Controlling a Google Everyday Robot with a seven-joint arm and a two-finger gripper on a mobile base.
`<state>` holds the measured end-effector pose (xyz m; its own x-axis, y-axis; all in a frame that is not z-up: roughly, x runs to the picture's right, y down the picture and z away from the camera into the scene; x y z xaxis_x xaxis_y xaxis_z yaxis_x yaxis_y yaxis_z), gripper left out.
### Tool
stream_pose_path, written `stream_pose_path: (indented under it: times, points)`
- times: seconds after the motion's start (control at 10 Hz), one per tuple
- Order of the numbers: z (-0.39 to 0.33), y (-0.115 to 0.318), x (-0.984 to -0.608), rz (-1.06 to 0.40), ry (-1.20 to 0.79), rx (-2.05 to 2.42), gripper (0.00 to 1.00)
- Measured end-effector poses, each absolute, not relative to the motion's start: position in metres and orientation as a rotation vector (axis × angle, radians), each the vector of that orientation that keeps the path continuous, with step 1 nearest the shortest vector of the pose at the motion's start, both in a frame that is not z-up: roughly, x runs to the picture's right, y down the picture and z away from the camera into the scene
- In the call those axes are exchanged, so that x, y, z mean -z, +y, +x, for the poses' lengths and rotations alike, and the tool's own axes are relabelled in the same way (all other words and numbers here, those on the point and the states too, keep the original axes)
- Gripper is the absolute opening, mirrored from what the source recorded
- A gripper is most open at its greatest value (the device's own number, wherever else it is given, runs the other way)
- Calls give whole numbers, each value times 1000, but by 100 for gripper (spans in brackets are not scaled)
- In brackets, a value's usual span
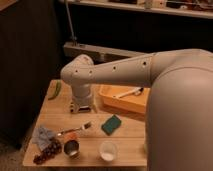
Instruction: Wipe tray with eraser
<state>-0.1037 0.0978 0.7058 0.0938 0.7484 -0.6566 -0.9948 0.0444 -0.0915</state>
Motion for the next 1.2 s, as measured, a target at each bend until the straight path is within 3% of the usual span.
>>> stream_pose_path:
  times: [0.3,0.7,1.0,1.2]
  points:
    - [-135,65,-725,-752,312,-1237,65]
    - [-176,53,-732,-860,128,-874,65]
    - [-185,52,-733,-875,69,-774,65]
    - [-176,49,-738,-804,0,-810,65]
